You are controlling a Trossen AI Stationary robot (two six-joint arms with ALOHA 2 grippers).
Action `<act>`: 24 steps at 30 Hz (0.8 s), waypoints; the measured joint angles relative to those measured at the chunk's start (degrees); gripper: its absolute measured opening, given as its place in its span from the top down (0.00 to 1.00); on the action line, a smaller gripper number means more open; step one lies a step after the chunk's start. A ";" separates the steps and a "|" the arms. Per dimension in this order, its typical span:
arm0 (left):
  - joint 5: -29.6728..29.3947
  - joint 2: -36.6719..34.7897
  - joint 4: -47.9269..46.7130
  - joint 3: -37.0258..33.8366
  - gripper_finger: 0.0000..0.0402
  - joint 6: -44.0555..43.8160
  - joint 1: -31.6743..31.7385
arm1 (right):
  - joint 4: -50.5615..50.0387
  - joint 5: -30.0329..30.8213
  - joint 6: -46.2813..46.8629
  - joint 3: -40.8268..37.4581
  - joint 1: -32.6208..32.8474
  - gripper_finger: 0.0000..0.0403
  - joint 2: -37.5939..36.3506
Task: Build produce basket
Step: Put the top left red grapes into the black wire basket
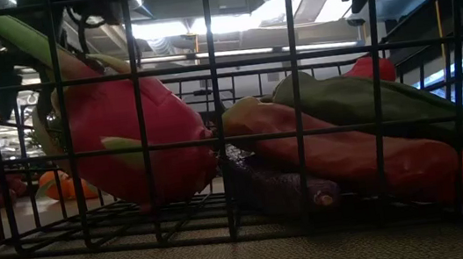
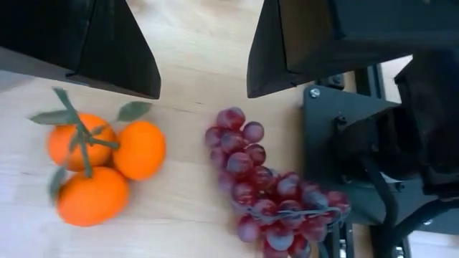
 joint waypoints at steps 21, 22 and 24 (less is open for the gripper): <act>-9.34 12.83 0.08 -0.44 0.51 -7.41 0.89 | 10.03 -10.68 -23.78 -0.01 0.02 0.62 0.00; -9.45 12.82 0.03 -0.89 0.51 -7.63 1.03 | 10.22 -11.29 -24.03 -0.01 0.02 0.62 0.00; -9.33 13.16 0.20 -1.99 0.51 -10.07 1.20 | 10.39 -12.08 -23.91 -0.01 0.02 0.62 0.00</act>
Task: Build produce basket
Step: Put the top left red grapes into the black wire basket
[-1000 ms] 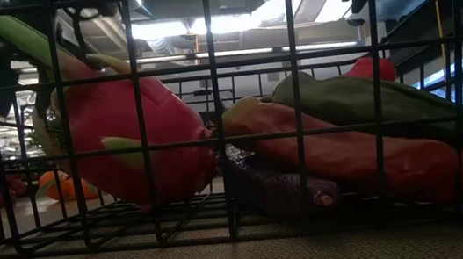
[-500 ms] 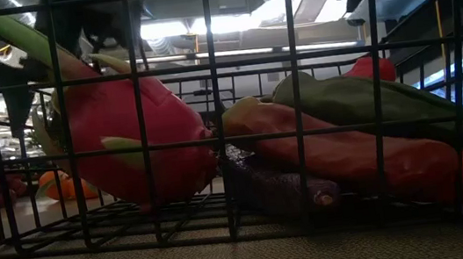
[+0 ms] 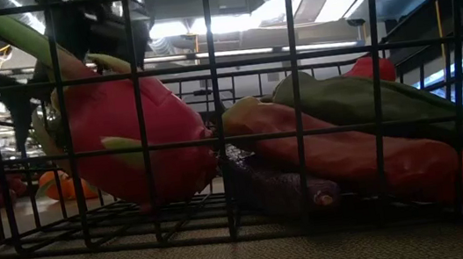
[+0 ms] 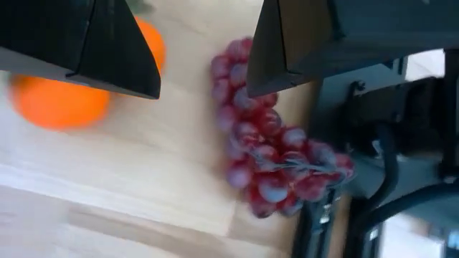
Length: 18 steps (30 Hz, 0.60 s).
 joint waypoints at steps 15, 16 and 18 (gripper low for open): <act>-2.45 0.13 5.50 -7.88 0.51 -6.60 0.00 | -0.03 -0.04 -0.73 0.00 -0.04 0.62 0.00; -2.45 0.13 6.84 -8.34 0.51 -6.60 0.00 | -0.03 -0.04 -1.37 0.00 -0.04 0.62 0.00; -2.56 0.13 7.78 -8.94 0.51 -6.60 0.00 | -0.03 -0.03 -1.81 0.00 -0.04 0.62 0.00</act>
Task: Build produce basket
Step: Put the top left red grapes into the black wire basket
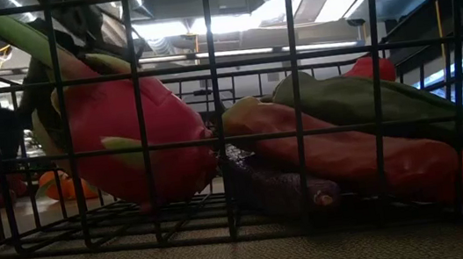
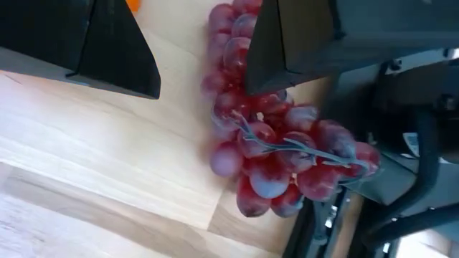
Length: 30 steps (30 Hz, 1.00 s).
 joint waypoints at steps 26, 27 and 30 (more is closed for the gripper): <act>-4.16 0.24 -4.09 -0.70 0.51 -2.47 -0.02 | 0.00 0.09 -5.95 0.00 -0.28 0.62 0.00; -4.41 0.24 -3.92 -0.70 0.51 -2.43 -0.02 | 0.00 0.10 -5.87 0.00 -0.28 0.62 0.00; -4.65 0.24 -3.88 -0.70 0.51 -2.38 0.00 | 0.00 0.11 -5.78 0.00 -0.28 0.62 0.00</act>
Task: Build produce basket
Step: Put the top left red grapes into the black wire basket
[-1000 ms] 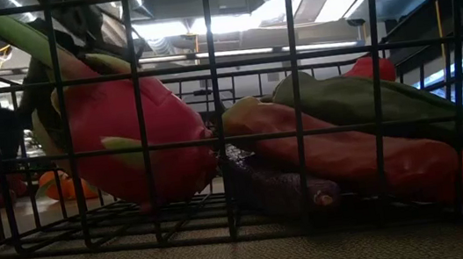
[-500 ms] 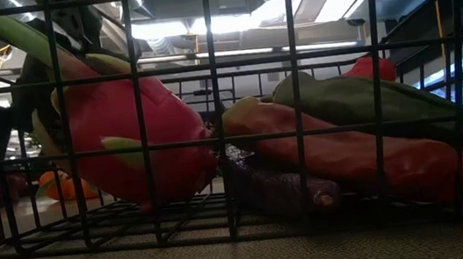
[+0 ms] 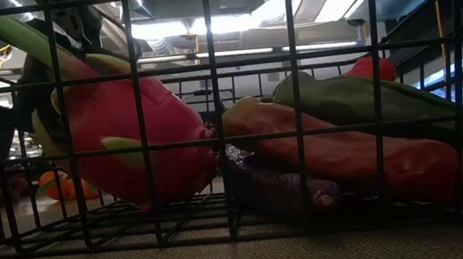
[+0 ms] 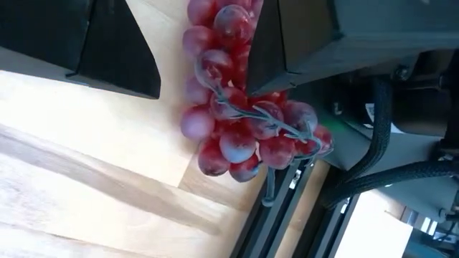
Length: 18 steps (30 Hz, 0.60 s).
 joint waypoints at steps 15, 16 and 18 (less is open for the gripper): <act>-0.51 -0.02 -0.18 0.00 0.51 -2.55 -0.75 | 0.00 -0.07 -2.78 0.00 0.00 0.62 0.00; -0.49 0.00 -0.11 0.00 0.51 -1.05 -1.04 | 0.00 -0.07 -3.03 0.00 0.00 0.62 0.00; -0.36 0.00 -0.13 0.00 0.51 2.59 -1.42 | 0.00 -0.09 -3.29 0.00 0.00 0.62 0.00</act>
